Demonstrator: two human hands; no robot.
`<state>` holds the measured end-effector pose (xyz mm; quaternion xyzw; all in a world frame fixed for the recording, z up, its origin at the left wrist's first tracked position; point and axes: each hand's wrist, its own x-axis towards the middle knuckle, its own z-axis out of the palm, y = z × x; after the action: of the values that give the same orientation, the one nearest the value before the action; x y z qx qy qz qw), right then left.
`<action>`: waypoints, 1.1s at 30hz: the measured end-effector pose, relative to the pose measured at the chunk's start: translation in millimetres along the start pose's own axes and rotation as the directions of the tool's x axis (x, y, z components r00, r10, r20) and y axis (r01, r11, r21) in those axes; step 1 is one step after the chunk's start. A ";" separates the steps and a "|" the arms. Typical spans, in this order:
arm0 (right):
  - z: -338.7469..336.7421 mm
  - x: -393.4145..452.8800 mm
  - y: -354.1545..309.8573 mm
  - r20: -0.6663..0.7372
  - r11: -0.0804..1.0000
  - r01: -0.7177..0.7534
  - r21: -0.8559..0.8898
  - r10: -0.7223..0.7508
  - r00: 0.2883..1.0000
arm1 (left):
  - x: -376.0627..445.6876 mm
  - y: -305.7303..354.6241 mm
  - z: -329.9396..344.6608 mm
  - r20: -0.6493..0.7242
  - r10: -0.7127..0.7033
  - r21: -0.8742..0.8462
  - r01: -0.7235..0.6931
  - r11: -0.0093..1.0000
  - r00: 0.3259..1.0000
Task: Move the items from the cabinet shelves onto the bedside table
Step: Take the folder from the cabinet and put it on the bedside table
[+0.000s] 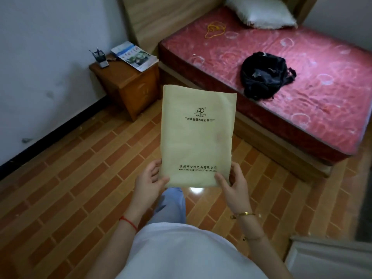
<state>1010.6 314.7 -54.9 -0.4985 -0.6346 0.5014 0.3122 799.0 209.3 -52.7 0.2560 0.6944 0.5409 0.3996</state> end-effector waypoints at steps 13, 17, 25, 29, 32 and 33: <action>129.3 275.9 -88.4 0.209 0.987 0.155 -0.027 -0.146 0.967 | 238.3 79.9 -75.5 -0.214 0.001 0.014 0.002 1.000 0.977; 160.4 341.9 -104.4 0.262 0.986 0.161 -0.043 -0.145 0.954 | 294.0 96.8 -90.6 -0.253 -0.019 0.017 0.024 1.000 0.967; 226.3 491.4 -124.4 0.366 0.982 0.180 -0.052 -0.149 0.919 | 428.0 116.2 -106.2 -0.376 -0.053 0.000 0.057 0.998 0.925; 259.4 582.1 -144.8 0.413 0.970 0.235 -0.057 -0.191 0.890 | 506.8 130.8 -112.8 -0.445 -0.036 0.026 0.053 0.998 0.895; 280.6 642.6 -161.8 0.470 0.961 0.270 -0.059 -0.212 0.857 | 557.3 147.2 -116.4 -0.496 -0.044 0.011 0.057 0.998 0.867; 280.6 644.5 -165.9 0.467 0.964 0.259 -0.058 -0.203 0.860 | 556.2 152.4 -116.3 -0.485 -0.045 0.024 0.065 0.998 0.873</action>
<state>507.6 832.9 -49.3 -0.3042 -0.7740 0.5248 0.1817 384.9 627.2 -50.5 0.1006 0.7898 0.5623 0.2235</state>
